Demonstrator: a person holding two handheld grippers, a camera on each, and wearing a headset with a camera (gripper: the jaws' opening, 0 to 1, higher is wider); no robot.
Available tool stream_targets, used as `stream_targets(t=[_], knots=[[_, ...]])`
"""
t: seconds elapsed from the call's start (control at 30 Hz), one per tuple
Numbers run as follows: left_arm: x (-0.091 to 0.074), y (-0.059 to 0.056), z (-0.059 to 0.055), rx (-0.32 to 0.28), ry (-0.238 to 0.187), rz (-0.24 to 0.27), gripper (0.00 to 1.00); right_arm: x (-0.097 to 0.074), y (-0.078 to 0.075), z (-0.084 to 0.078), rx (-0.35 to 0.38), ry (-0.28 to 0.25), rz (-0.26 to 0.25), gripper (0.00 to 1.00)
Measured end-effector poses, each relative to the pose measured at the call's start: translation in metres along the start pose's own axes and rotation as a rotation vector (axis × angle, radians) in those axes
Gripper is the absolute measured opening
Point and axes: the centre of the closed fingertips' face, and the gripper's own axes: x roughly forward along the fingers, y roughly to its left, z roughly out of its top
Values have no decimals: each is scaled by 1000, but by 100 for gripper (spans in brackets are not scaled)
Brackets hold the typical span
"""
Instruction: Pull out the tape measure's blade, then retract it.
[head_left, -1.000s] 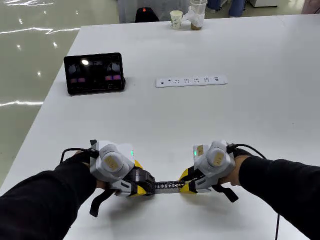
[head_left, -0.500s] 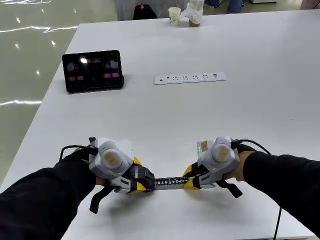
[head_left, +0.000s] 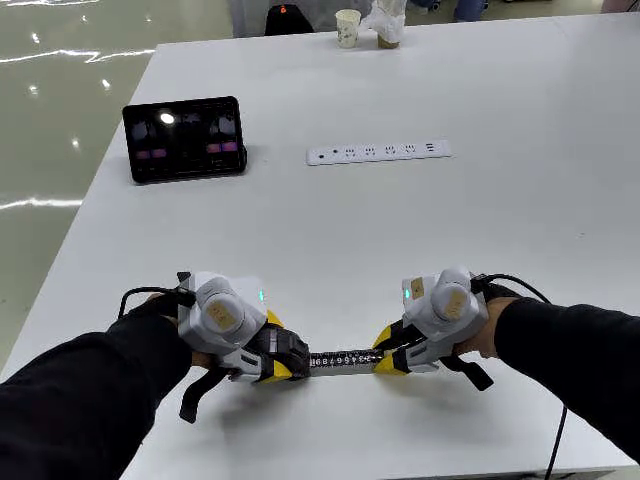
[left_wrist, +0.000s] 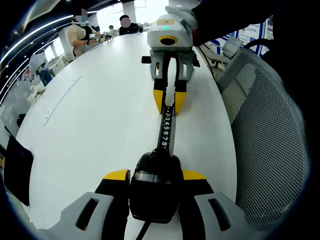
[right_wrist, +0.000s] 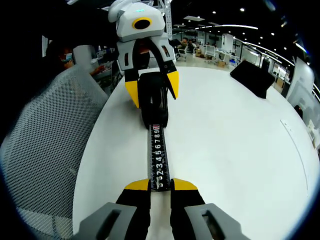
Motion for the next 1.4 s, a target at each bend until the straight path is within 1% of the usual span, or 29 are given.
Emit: stream_targets(t=[0.4,0.83,1.23,1.4], knots=[[0,0,0,1,3,-1,32,-6,-1,-6,6,-6,-3,11],[0,-1,1,1,1,3,32,-14,0,-14,7,5,-6,11],[0,-1,1,-3,-5,6,32,-19,-2,-19,10,14,-9,11],[0,-1,2,-5,-11,10,32,-22,-3,-25,15,16,-15,11]])
